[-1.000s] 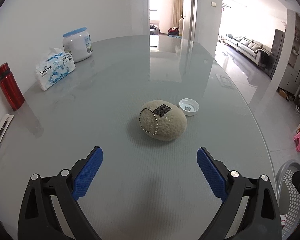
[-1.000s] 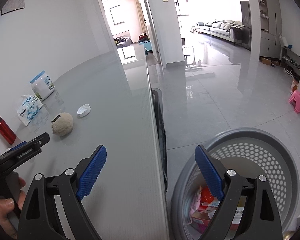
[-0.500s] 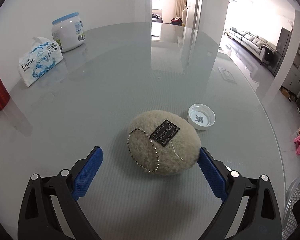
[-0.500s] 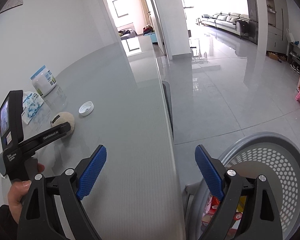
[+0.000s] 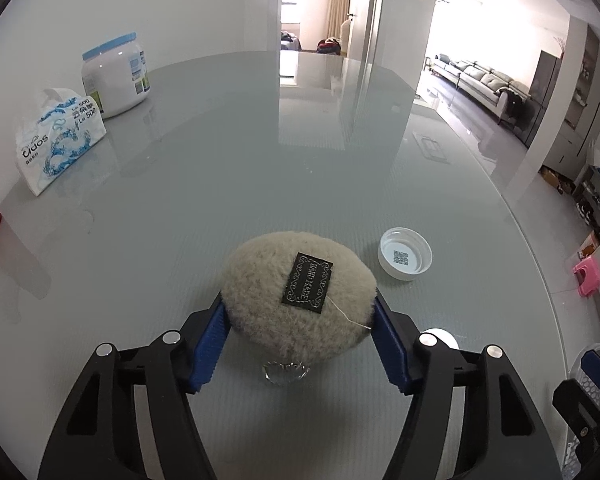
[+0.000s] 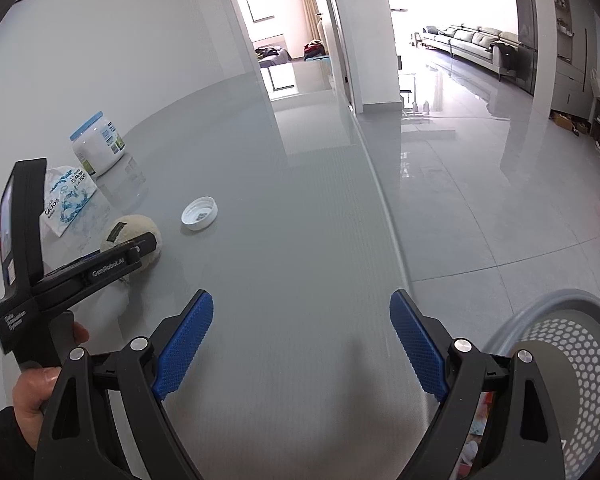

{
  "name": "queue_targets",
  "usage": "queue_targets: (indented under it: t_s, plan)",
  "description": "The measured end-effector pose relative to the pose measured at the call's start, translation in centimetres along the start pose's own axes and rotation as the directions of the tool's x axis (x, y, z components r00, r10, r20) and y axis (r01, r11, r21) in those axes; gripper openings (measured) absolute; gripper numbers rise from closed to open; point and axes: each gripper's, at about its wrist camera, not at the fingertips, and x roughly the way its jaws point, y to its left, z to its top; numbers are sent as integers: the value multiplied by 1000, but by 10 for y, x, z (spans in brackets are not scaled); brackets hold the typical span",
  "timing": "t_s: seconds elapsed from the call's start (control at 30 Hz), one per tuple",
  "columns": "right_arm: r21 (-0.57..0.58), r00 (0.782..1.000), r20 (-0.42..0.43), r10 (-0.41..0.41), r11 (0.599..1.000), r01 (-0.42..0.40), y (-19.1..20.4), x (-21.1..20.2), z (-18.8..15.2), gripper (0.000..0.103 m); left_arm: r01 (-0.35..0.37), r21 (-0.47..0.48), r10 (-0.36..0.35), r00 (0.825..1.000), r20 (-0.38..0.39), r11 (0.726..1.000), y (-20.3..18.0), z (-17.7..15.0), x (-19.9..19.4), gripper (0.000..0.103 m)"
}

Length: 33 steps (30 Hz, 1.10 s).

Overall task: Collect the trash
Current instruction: 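Grasp the beige felt ball with the left tool while the right tool grasps the white cap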

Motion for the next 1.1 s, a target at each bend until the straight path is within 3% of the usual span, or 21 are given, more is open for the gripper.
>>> queue_targets:
  t_s: [0.43,1.1]
  plan:
    - [-111,999,-42,-12,994,8,61,50,29,86,-86,5,86,993,76,996,47,10,-11,64]
    - [-200,989,-100,-107,976,86,104,114,59,85,-85,-73,90,993,70,994,83,19,-14,64]
